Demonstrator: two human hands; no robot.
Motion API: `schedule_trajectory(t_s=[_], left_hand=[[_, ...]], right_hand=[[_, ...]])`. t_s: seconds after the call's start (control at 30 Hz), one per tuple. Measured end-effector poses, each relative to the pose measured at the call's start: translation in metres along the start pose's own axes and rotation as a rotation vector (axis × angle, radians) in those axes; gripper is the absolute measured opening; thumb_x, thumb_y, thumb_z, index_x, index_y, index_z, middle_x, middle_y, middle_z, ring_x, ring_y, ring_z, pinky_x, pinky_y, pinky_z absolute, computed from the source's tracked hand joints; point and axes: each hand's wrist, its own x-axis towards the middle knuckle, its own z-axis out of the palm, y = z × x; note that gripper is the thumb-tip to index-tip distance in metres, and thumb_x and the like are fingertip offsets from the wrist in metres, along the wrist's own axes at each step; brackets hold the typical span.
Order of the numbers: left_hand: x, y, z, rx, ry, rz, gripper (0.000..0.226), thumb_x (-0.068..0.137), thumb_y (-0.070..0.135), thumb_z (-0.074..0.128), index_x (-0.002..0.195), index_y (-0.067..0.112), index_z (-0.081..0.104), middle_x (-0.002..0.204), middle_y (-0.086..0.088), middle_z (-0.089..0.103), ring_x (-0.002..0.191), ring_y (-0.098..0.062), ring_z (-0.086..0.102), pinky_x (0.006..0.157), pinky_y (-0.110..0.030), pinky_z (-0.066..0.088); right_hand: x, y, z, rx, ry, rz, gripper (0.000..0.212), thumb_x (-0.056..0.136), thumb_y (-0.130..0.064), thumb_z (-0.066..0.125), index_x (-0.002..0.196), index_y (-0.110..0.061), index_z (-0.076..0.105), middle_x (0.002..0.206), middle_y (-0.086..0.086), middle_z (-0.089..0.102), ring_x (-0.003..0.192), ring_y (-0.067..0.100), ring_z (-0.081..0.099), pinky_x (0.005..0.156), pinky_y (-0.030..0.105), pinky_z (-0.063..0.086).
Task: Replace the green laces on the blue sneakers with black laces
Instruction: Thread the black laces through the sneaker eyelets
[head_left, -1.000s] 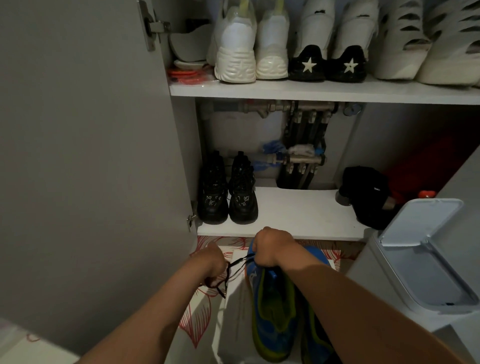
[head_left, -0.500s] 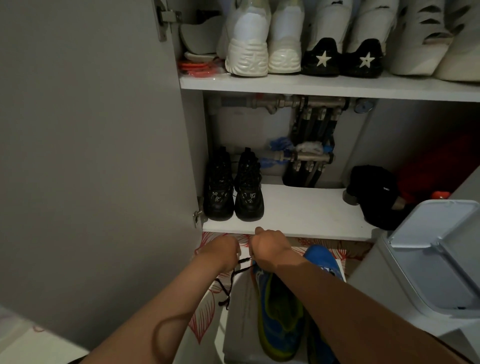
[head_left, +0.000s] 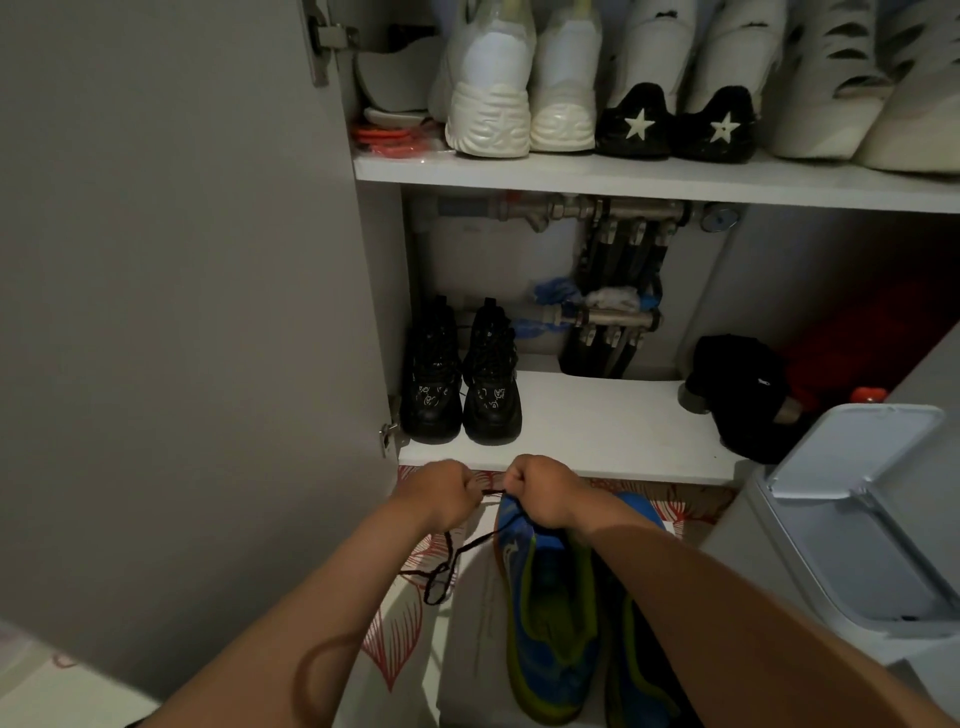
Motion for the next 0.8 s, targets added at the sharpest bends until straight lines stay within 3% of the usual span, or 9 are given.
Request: schedule_trajectory(t_s=[0.1, 0.23, 0.33, 0.4, 0.47, 0.53, 0.63, 0.7, 0.8], left_hand=[[-0.003, 0.0, -0.018, 0.178, 0.019, -0.008, 0.028, 0.093, 0.037, 0.048, 0.071, 0.022, 0.055, 0.093, -0.006, 0.066, 0.089, -0.025, 0.061, 0.07, -0.031, 0.042], [-0.009, -0.001, -0.041, 0.489, 0.01, -0.023, 0.025, 0.093, 0.021, 0.052, 0.11, 0.021, 0.07, 0.114, -0.003, 0.067, 0.103, -0.025, 0.063, 0.081, -0.033, 0.049], [-0.015, 0.005, -0.048, 0.513, 0.095, 0.001, 0.027, 0.091, 0.017, 0.052, 0.111, 0.021, 0.07, 0.112, -0.005, 0.067, 0.102, -0.026, 0.064, 0.082, -0.034, 0.052], [-0.019, 0.013, -0.049, 0.483, 0.211, 0.049, 0.028, 0.091, 0.015, 0.052, 0.112, 0.022, 0.07, 0.115, -0.005, 0.064, 0.103, -0.028, 0.063, 0.083, -0.035, 0.052], [-0.022, 0.019, -0.047, 0.418, 0.321, 0.143, 0.031, 0.093, 0.012, 0.051, 0.114, 0.023, 0.071, 0.117, -0.004, 0.059, 0.104, -0.028, 0.062, 0.082, -0.035, 0.053], [-0.024, 0.026, -0.044, 0.317, 0.371, 0.257, 0.032, 0.095, 0.011, 0.05, 0.116, 0.023, 0.071, 0.115, -0.004, 0.058, 0.1, -0.026, 0.062, 0.08, -0.036, 0.053], [-0.027, 0.032, -0.037, 0.177, 0.446, 0.359, 0.024, 0.094, 0.015, 0.055, 0.108, 0.022, 0.074, 0.11, 0.0, 0.056, 0.092, -0.021, 0.061, 0.074, -0.034, 0.052], [-0.028, 0.034, -0.031, 0.121, 0.514, 0.38, 0.019, 0.091, 0.016, 0.062, 0.107, 0.019, 0.071, 0.109, 0.001, 0.052, 0.09, -0.018, 0.059, 0.072, -0.031, 0.049], [-0.029, 0.038, -0.029, -0.1, 0.538, 0.225, 0.024, 0.087, 0.015, 0.067, 0.107, 0.017, 0.054, 0.1, 0.001, 0.053, 0.084, -0.016, 0.054, 0.068, -0.029, 0.041]], right_hand=[[0.0, 0.003, -0.003, 0.011, 0.007, 0.008, 0.017, 0.095, -0.005, 0.051, 0.104, -0.011, 0.064, 0.117, 0.01, 0.064, 0.109, 0.026, 0.059, 0.093, 0.034, 0.048], [0.0, 0.0, -0.005, 0.007, -0.007, 0.011, 0.019, 0.096, -0.011, 0.054, 0.109, -0.006, 0.067, 0.116, 0.012, 0.066, 0.11, 0.027, 0.06, 0.093, 0.033, 0.048], [-0.004, -0.003, -0.006, 0.074, 0.027, -0.008, 0.016, 0.096, -0.014, 0.055, 0.105, -0.011, 0.068, 0.113, 0.008, 0.068, 0.108, 0.023, 0.062, 0.092, 0.03, 0.049], [-0.008, -0.008, -0.008, 0.145, 0.083, -0.033, 0.02, 0.097, -0.015, 0.056, 0.114, -0.016, 0.065, 0.118, 0.004, 0.065, 0.108, 0.02, 0.06, 0.09, 0.025, 0.048], [-0.013, -0.016, -0.011, 0.267, 0.121, -0.064, 0.033, 0.098, -0.016, 0.057, 0.131, -0.02, 0.057, 0.124, 0.002, 0.059, 0.097, 0.014, 0.061, 0.073, 0.015, 0.048], [-0.018, -0.027, -0.015, 0.449, 0.098, -0.073, 0.039, 0.099, -0.014, 0.057, 0.138, -0.021, 0.051, 0.113, -0.002, 0.061, 0.067, 0.008, 0.062, 0.05, 0.013, 0.045], [-0.027, -0.034, -0.022, 0.503, 0.071, -0.087, 0.008, 0.097, -0.015, 0.059, 0.103, -0.015, 0.064, 0.069, 0.0, 0.063, 0.042, 0.007, 0.057, 0.047, 0.024, 0.045], [-0.034, -0.032, -0.027, 0.481, 0.085, -0.078, 0.018, 0.095, -0.017, 0.061, 0.078, -0.012, 0.063, 0.055, -0.001, 0.061, 0.038, 0.004, 0.052, 0.048, 0.023, 0.043], [-0.043, -0.027, -0.034, 0.549, 0.116, -0.038, 0.024, 0.094, -0.019, 0.065, 0.074, -0.006, 0.07, 0.053, -0.006, 0.064, 0.036, 0.004, 0.047, 0.045, 0.017, 0.042]])
